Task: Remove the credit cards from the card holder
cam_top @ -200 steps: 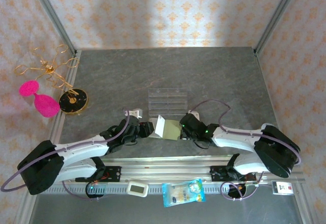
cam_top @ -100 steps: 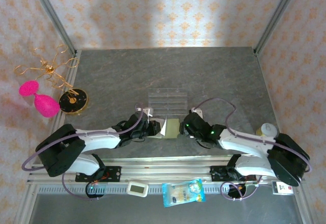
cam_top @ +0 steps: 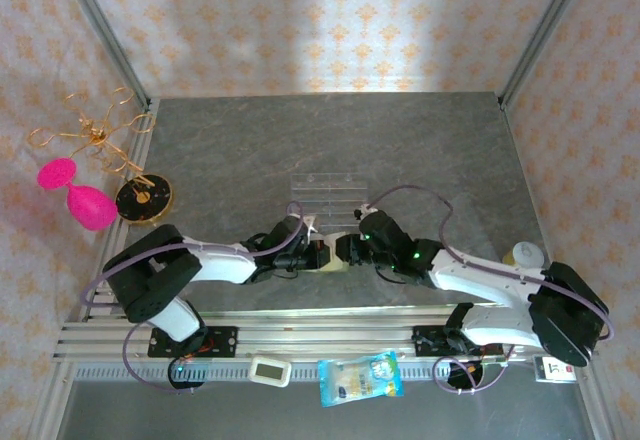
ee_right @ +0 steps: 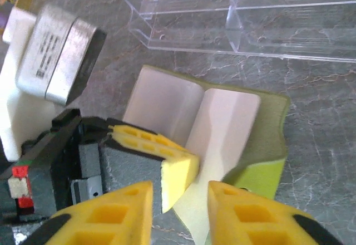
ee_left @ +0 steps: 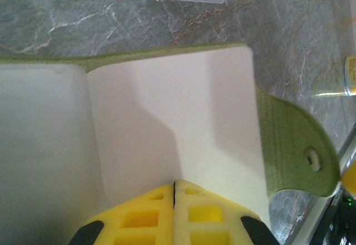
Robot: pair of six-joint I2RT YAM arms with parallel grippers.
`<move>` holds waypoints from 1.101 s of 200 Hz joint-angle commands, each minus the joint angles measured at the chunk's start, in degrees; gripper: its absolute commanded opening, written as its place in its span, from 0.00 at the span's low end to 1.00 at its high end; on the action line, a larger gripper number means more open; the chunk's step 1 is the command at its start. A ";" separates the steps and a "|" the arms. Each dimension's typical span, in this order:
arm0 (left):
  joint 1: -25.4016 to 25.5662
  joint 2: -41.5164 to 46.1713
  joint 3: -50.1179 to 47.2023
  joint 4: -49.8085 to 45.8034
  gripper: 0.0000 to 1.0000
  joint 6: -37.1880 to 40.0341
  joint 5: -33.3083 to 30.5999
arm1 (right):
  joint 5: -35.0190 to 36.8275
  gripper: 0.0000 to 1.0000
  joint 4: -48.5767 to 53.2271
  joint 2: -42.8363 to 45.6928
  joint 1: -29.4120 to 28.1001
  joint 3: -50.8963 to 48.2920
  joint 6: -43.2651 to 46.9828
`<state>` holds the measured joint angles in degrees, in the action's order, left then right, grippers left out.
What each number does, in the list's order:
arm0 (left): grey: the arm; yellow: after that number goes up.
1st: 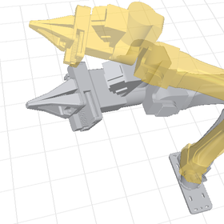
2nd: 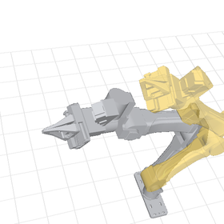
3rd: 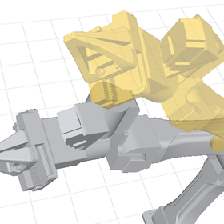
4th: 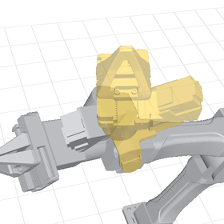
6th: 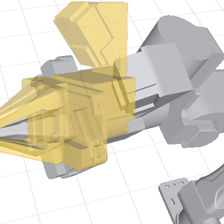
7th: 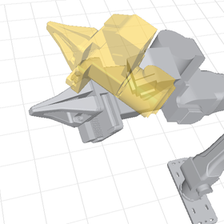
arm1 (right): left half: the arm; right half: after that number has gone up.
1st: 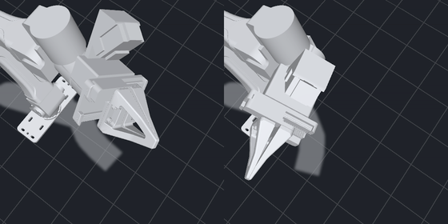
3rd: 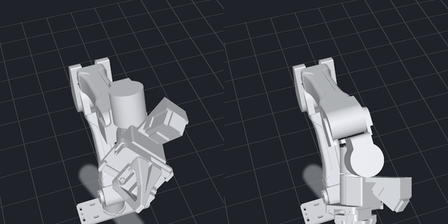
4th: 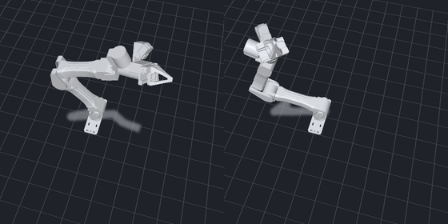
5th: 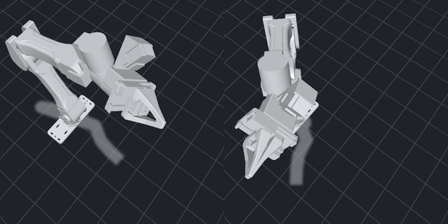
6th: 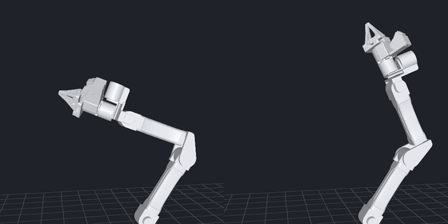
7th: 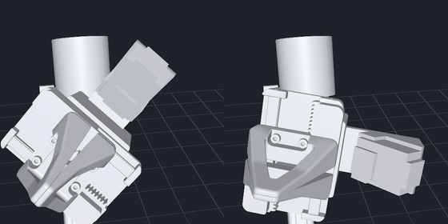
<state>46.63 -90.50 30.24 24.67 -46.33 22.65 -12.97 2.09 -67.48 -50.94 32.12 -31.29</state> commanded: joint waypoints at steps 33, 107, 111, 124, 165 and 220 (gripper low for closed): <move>0.45 -1.04 1.72 0.38 0.01 0.87 2.25 | 0.55 0.33 -0.63 -5.58 0.58 -0.60 -0.68; -5.94 18.24 -11.12 -5.71 0.36 -2.89 -6.60 | 7.10 0.22 1.33 -10.00 1.02 -4.24 -1.48; -6.56 19.18 -11.89 -6.19 0.38 -2.89 -7.12 | 7.08 0.22 1.23 -10.01 1.02 -4.30 -1.41; -8.25 21.32 -13.28 -6.78 0.45 -2.14 -7.70 | 6.90 0.21 0.91 -9.82 1.02 -4.51 -1.34; -9.72 19.46 -12.57 -5.46 0.49 -0.79 -7.78 | 7.04 0.21 1.07 -9.97 1.13 -4.02 -0.45; -9.54 13.17 -10.64 -1.85 0.43 -0.24 -3.78 | 6.98 0.21 0.81 -9.38 1.24 -4.22 -0.18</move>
<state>37.34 -75.57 18.09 20.43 -47.46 17.02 -8.32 1.08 -76.84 -50.28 28.80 -32.27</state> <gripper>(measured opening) 0.450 0.213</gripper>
